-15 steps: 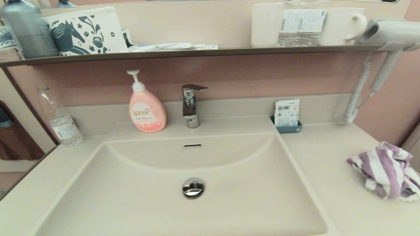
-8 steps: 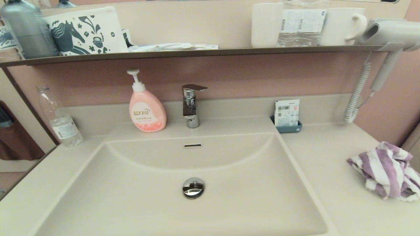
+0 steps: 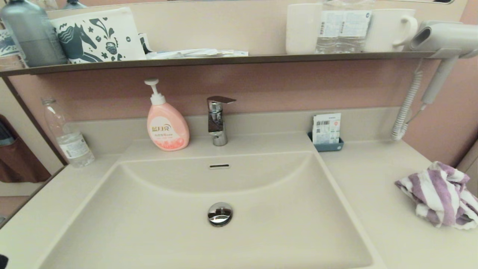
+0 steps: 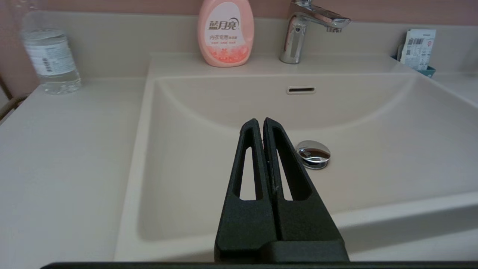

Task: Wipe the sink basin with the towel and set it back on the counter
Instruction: Turn on the faucet

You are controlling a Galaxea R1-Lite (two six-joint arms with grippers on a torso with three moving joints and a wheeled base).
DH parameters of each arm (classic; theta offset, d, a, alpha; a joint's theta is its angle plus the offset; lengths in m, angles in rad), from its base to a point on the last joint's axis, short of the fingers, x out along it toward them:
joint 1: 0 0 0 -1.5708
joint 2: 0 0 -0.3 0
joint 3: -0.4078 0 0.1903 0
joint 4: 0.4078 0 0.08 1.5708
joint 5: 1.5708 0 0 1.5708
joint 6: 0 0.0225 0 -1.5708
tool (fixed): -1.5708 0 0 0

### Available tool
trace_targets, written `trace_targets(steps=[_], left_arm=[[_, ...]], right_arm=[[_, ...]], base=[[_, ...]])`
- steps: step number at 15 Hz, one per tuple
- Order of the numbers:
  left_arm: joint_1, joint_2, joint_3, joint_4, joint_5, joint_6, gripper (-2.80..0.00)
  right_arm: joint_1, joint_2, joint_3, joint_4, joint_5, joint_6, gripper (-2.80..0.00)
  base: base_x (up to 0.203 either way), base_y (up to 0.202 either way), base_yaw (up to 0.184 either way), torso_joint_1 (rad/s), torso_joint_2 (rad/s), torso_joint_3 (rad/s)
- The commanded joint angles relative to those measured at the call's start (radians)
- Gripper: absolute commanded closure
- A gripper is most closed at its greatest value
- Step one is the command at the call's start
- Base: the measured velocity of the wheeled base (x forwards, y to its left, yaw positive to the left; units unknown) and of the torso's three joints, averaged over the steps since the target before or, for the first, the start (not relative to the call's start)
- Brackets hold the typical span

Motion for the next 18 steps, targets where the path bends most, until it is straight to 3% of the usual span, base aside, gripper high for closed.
trace_targets(steps=[1,5,7,12,14,18], left_arm=[[-0.001,0.186,-0.061,-0.005,-0.017,-0.001,0.00],[-0.014,0.527,-0.184,-0.122,-0.085,0.009,0.00],[-0.058,0.687,-0.262,-0.206,-0.087,0.017,0.00],[-0.441,0.954,-0.414,-0.340,0.143,0.009,0.00],[-0.503,1.056,-0.450,-0.406,0.195,-0.004,0.00],[-0.569,1.224,-0.520,-0.488,0.228,-0.009,0.00]], right_arm=[[0.000,0.000,0.000,-0.001,0.000,0.000,0.00],[0.000,0.000,0.000,-0.001,0.000,0.000,0.00],[0.000,0.000,0.000,0.000,0.000,0.000,0.00],[0.000,0.000,0.000,0.000,0.000,0.000,0.00],[0.000,0.000,0.000,0.000,0.000,0.000,0.00],[0.000,0.000,0.000,0.000,0.000,0.000,0.00]], base=[[0.000,0.000,0.000,0.000,0.00,0.000],[0.000,0.000,0.000,0.000,0.00,0.000],[0.000,0.000,0.000,0.000,0.00,0.000],[0.000,0.000,0.000,0.000,0.00,0.000],[0.000,0.000,0.000,0.000,0.00,0.000],[0.000,0.000,0.000,0.000,0.00,0.000]])
